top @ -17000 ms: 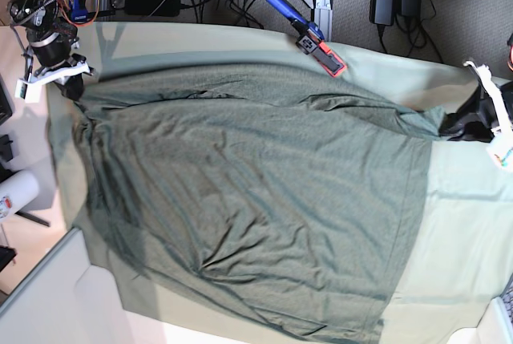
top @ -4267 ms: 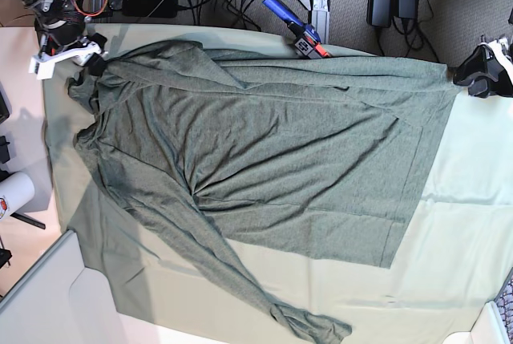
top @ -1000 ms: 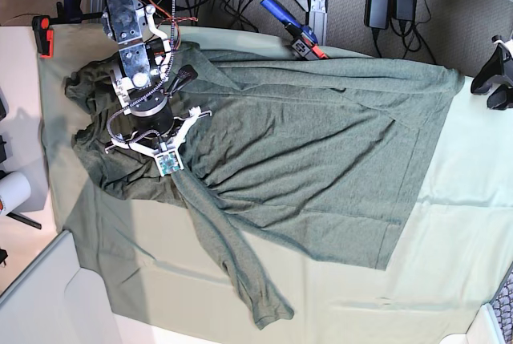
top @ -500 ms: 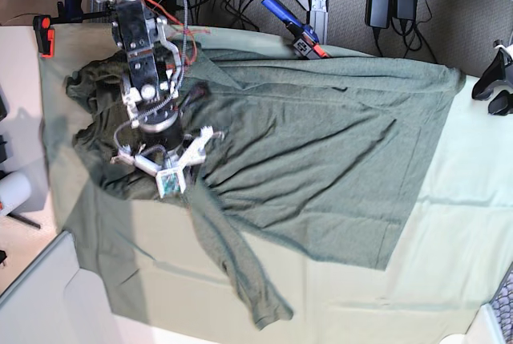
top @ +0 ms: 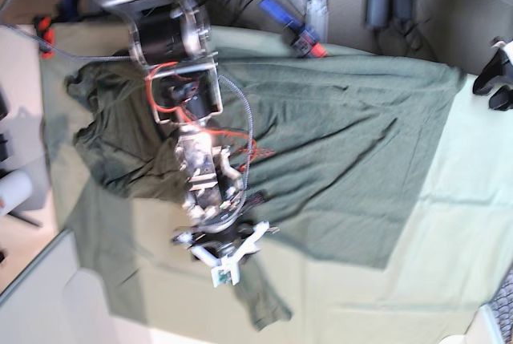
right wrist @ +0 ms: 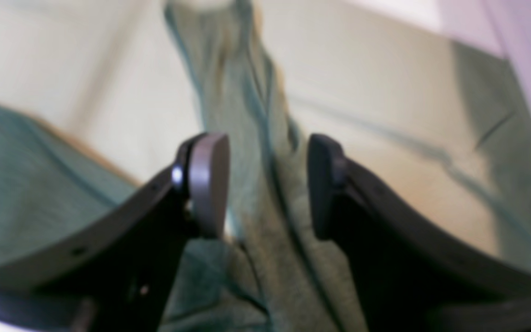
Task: Fold the T-shirt properly
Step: 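Fold the held sleeve across the shirt body with the right gripper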
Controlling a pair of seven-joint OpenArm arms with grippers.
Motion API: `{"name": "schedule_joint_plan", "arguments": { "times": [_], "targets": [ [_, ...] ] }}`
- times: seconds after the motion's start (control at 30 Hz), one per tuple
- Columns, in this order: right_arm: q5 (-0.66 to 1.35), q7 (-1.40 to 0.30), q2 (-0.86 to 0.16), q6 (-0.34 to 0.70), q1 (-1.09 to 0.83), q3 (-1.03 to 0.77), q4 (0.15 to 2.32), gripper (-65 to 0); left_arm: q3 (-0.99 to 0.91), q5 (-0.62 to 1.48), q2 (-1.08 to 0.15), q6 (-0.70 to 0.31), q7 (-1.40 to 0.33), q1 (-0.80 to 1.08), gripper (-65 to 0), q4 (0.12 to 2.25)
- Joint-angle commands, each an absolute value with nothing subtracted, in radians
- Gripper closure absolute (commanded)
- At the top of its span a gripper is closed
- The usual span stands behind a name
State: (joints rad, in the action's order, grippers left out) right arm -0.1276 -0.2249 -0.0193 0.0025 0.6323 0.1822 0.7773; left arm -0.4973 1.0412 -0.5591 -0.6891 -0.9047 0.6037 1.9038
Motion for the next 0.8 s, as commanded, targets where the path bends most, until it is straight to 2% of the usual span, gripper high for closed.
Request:
{"name": "schedule_joint_plan", "arguments": {
  "times": [0.0, 0.13, 0.33, 0.37, 0.4, 0.5, 0.77],
  "targets": [
    [-0.143, -0.194, -0.015, -0.002, 0.69, 0.178, 0.738, -27.9, -0.507, 1.068, -0.575, -0.698, -0.889, 0.604, -34.4, 1.918],
    [-0.185, -0.179, -0.019, -0.006, 0.732, 0.179, 0.591, -27.9, -0.507, 1.085, -0.577, -0.698, -0.891, 0.604, -34.4, 1.918],
    [-0.205, -0.179, -0.039, -0.009, 0.717, 0.179, 0.568, -27.7, -0.507, 1.096, -0.576, -0.698, -0.891, 0.604, -34.4, 1.918],
    [-0.207, -0.179, -0.039, -0.009, 0.713, 0.179, 0.567, -25.7, -0.507, 1.096, -0.576, -0.698, -0.891, 0.604, -34.4, 1.918],
    [-0.207, -0.179, -0.038, -0.008, 0.71, 0.179, 0.567, -20.9, -0.507, 1.096, -0.577, -0.698, -0.891, 0.604, -34.4, 1.918],
    [-0.207, -0.179, -0.038, -0.008, 0.706, 0.179, 0.567, 0.0, -0.507, 1.096, -0.577, -0.698, -0.891, 0.603, -34.4, 1.918],
    [-0.197, -0.26, -0.001, 0.079, 0.705, 0.179, 0.73, 0.0, -0.507, 1.095, -0.577, -0.698, -0.891, 0.596, -34.4, 1.918]
  ]
}}
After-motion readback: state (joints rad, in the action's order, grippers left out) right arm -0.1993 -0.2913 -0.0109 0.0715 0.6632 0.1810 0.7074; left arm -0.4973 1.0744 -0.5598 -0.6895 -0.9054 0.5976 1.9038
